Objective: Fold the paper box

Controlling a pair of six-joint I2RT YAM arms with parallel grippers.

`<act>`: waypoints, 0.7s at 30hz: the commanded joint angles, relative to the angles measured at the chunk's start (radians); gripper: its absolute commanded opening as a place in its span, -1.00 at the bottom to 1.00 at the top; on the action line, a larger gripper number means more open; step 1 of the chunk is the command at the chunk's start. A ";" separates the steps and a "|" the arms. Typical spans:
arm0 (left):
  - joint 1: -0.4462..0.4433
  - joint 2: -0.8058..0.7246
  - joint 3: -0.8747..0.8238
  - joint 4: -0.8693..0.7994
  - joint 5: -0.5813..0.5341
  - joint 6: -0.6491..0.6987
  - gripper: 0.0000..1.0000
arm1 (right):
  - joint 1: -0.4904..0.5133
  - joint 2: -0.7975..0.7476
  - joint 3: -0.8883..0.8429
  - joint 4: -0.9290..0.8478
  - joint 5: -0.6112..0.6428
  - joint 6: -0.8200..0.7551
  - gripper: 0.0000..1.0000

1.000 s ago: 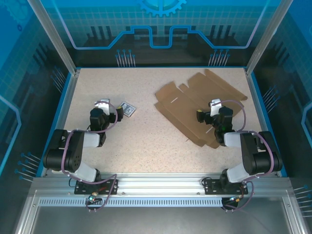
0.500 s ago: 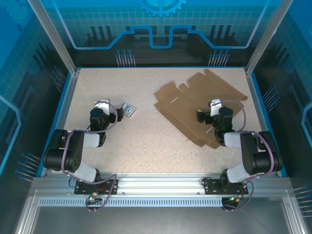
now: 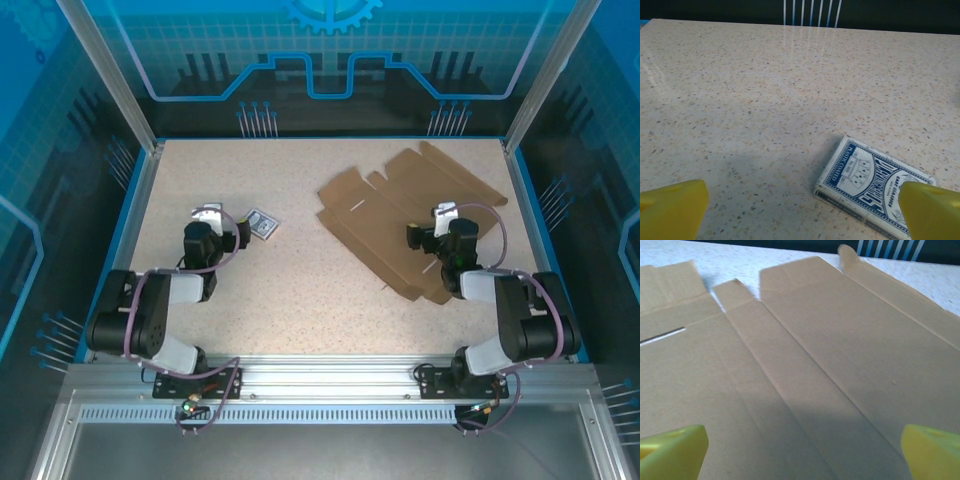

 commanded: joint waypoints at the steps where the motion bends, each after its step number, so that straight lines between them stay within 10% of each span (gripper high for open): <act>1: 0.005 -0.132 0.036 -0.132 -0.074 -0.031 0.98 | -0.030 -0.134 0.046 -0.145 0.126 0.089 1.00; 7: 0.005 -0.287 0.173 -0.441 -0.079 -0.267 0.98 | -0.088 -0.349 0.152 -0.510 0.199 0.295 1.00; 12: 0.003 -0.305 0.264 -0.583 0.135 -0.439 0.98 | -0.083 -0.436 0.211 -0.670 0.095 0.384 1.00; 21: -0.196 -0.151 0.346 -0.630 0.264 -0.583 0.98 | 0.223 -0.191 0.416 -0.905 0.071 0.279 0.94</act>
